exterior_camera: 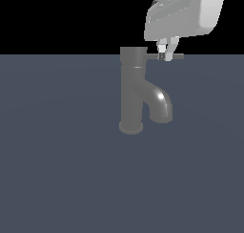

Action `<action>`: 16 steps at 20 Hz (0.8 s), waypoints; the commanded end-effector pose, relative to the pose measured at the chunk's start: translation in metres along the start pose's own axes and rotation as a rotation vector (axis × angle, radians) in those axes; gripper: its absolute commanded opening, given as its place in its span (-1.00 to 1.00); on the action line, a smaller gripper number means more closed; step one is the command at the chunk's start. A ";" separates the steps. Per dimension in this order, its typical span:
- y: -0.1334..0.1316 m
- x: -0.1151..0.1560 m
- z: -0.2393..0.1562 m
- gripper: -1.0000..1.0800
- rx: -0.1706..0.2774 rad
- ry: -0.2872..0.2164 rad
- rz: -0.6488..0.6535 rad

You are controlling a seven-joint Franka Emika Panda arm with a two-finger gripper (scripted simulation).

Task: Turn on the faucet by rotating a designated handle.

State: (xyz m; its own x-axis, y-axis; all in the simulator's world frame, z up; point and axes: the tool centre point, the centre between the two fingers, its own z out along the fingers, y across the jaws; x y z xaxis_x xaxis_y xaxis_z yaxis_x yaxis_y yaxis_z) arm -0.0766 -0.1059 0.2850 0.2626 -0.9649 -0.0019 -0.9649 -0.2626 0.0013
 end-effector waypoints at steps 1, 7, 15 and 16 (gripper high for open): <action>0.000 0.000 0.000 -1.00 0.000 0.000 0.000; -0.014 0.017 0.000 -1.00 0.000 0.000 0.006; -0.032 0.038 0.000 -1.00 0.000 0.001 0.014; -0.034 0.041 0.000 -1.00 0.001 0.001 0.015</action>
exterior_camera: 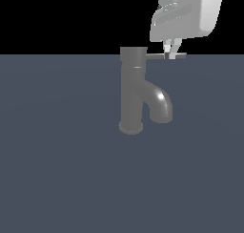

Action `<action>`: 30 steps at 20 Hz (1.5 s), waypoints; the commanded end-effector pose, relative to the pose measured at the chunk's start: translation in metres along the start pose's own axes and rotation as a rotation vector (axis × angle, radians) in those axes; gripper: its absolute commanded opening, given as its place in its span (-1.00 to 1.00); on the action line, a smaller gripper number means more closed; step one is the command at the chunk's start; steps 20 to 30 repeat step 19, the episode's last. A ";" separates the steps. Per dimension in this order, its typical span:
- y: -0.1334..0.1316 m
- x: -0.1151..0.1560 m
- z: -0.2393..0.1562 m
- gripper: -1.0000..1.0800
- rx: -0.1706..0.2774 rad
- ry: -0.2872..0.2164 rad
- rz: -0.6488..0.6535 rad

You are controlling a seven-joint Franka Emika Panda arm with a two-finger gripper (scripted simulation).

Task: Turn on the faucet by rotating a designated handle.

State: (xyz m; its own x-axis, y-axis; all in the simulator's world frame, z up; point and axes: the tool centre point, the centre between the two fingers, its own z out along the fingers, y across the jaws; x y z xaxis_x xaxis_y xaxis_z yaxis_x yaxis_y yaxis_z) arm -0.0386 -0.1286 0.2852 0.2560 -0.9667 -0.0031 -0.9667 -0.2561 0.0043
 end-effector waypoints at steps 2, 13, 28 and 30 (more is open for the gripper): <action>-0.008 0.014 0.000 -1.00 0.004 0.002 0.011; -0.031 0.042 0.000 -1.00 0.004 0.003 0.021; -0.041 0.054 0.000 -1.00 0.004 0.003 0.025; -0.041 0.054 0.000 -1.00 0.004 0.003 0.025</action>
